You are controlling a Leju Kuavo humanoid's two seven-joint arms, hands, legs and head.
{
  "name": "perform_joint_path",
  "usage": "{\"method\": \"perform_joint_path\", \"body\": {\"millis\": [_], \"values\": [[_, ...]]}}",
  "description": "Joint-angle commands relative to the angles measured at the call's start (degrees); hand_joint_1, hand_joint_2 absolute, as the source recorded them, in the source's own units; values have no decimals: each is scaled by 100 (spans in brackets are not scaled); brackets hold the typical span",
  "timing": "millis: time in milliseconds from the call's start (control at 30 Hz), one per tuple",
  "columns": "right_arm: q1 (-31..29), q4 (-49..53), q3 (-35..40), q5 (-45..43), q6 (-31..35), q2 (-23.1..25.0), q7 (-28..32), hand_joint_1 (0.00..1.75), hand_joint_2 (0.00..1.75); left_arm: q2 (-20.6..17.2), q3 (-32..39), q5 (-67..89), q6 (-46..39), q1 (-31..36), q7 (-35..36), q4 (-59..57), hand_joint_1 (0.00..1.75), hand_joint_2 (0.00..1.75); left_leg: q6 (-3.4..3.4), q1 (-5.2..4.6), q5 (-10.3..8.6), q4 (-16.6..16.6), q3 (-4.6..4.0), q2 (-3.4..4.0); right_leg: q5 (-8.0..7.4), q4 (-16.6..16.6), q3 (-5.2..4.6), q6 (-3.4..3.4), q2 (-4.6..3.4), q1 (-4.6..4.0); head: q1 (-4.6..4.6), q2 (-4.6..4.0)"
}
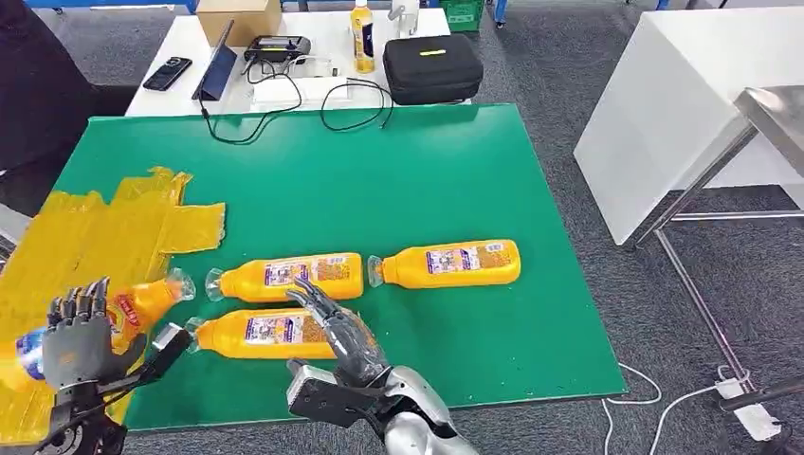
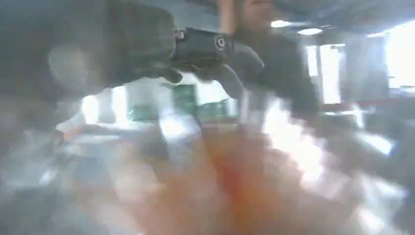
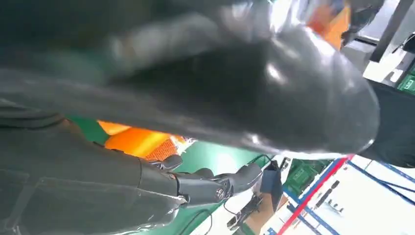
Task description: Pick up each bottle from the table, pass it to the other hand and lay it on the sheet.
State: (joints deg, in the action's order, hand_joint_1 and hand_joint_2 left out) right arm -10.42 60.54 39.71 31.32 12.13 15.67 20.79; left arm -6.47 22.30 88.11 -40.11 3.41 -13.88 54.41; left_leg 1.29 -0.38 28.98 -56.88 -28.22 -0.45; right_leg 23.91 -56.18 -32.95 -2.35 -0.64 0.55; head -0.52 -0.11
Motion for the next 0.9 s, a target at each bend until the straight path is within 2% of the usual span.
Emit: {"method": "perform_joint_path", "body": {"millis": [33,700,800,867,900], "values": [[-309,-369,188,-28,-23,-149,-29,0,0,-201,-306,89,11,216,141,-435,0,0,-8,5,0,7,11,-1,1,7,14,5,6,-5,0,0],[-319,-382,192,-50,-27,-160,-60,0,0,-203,-112,-80,11,154,-30,-227,0,0,-10,8,0,9,12,-2,0,11,17,6,8,-7,0,2],[-351,-422,193,-42,0,-152,-102,0,0,-177,7,-164,11,157,-173,-142,0,0,-10,9,0,8,13,0,0,11,17,6,6,-8,0,0],[-425,-529,212,70,100,-141,-243,0,0,-18,253,-497,11,106,-487,174,0,0,-7,6,1,4,6,-1,0,6,10,4,5,-5,0,2],[-504,-646,250,245,226,-129,-400,0,175,172,557,-1143,11,126,-1092,280,0,0,-11,11,1,8,14,1,0,12,19,7,6,-10,0,0]]}}
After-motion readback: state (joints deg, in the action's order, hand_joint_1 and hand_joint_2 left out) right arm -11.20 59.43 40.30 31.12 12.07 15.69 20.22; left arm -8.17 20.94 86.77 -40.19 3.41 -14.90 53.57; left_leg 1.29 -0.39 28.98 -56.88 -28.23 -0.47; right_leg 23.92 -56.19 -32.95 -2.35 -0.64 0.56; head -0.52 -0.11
